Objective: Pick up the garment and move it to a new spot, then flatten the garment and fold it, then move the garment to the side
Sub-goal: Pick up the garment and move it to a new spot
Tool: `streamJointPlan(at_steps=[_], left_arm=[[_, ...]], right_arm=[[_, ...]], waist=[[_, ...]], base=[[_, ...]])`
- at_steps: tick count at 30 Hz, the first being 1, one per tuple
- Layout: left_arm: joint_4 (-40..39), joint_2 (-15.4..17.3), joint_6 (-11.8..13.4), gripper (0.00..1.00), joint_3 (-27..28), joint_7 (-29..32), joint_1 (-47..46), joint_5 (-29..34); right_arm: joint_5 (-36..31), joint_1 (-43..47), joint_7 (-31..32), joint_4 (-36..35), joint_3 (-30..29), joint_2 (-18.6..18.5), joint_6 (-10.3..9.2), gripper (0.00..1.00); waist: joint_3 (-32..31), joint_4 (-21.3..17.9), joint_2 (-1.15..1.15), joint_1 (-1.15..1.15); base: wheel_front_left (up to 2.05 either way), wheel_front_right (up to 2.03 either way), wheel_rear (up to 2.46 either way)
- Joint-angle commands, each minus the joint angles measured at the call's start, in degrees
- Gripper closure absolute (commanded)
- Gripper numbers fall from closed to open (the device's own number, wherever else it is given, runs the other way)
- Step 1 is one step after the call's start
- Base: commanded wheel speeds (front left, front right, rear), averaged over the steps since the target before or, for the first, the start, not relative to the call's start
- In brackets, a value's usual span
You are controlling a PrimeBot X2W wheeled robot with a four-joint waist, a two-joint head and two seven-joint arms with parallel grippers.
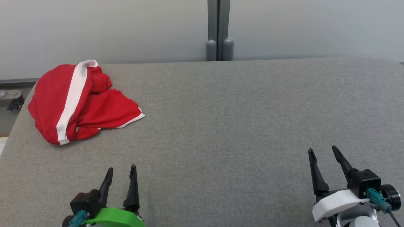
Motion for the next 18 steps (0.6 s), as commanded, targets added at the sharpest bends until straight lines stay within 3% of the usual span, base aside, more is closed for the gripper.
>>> streamJointPlan(at_steps=[1,7,18], left_arm=[[0.18,0.40,-0.30,0.00,0.12,-0.06,0.32,-0.24],[0.20,0.40,-0.30,0.00,-0.65,-0.06,-0.81,-0.36],[-0.58,0.38,0.05,0.00,0.31,-0.06,-1.10,0.64]], right_arm=[[-0.22,1.05,-0.28,0.03,-0.18,-0.31,0.00,0.00],[-0.05,1.38,-0.28,-0.26,-1.16,-0.28,0.00,0.00],[0.22,0.83,-0.28,-0.18,-1.24,-0.26,-0.01,0.00]], waist=[[0.00,0.13,0.00,0.00],[-0.09,2.97,0.00,0.00],[0.17,16.41,0.00,0.00]], base=[[0.00,0.00,0.00],[0.00,0.00,0.00],[0.00,0.00,0.00]])
